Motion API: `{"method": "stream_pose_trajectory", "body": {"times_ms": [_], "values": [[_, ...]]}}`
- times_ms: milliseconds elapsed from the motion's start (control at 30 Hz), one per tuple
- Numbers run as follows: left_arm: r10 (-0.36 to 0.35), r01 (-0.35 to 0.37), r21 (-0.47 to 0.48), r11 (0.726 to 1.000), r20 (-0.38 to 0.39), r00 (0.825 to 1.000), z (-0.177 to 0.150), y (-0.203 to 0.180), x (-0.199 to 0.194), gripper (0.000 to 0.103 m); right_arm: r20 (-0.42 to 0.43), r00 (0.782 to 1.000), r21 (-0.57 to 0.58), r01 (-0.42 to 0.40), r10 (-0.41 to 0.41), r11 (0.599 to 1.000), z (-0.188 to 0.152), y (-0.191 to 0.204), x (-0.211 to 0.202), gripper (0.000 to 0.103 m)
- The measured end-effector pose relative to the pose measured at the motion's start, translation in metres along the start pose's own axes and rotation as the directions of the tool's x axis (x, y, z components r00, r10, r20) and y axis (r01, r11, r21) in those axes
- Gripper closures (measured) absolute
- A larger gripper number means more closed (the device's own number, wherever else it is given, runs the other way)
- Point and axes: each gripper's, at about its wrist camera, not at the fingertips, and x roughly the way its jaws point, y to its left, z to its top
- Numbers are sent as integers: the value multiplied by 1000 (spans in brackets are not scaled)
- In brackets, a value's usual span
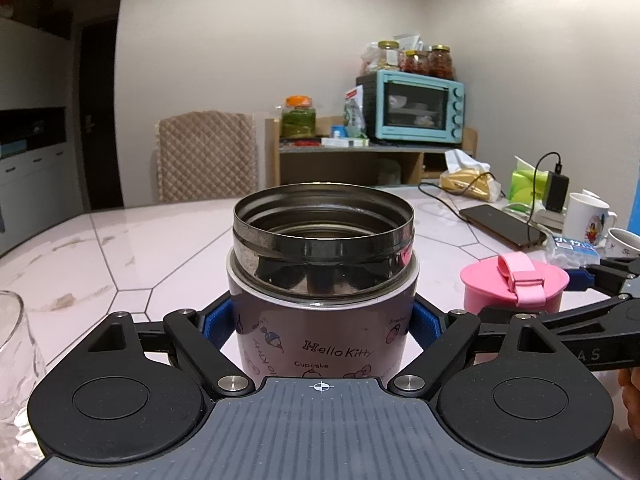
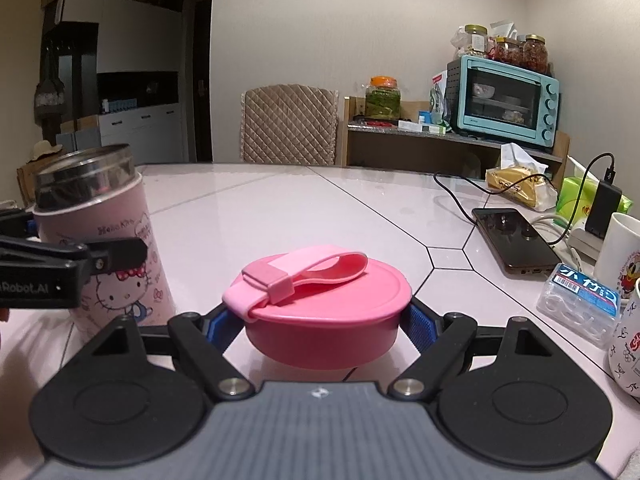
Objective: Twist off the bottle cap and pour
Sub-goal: 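Lower the pink lid toward the table with the right tool while the left tool holds the jar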
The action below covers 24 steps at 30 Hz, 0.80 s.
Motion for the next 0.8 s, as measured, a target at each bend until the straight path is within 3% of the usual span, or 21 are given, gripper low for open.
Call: {"method": "stream_pose_trajectory", "body": {"times_ms": [800], "values": [[18, -18, -7, 1000, -1, 1000, -1, -3, 0, 13, -76, 997, -11, 10, -11, 1000, -1, -6, 17, 18]]}}
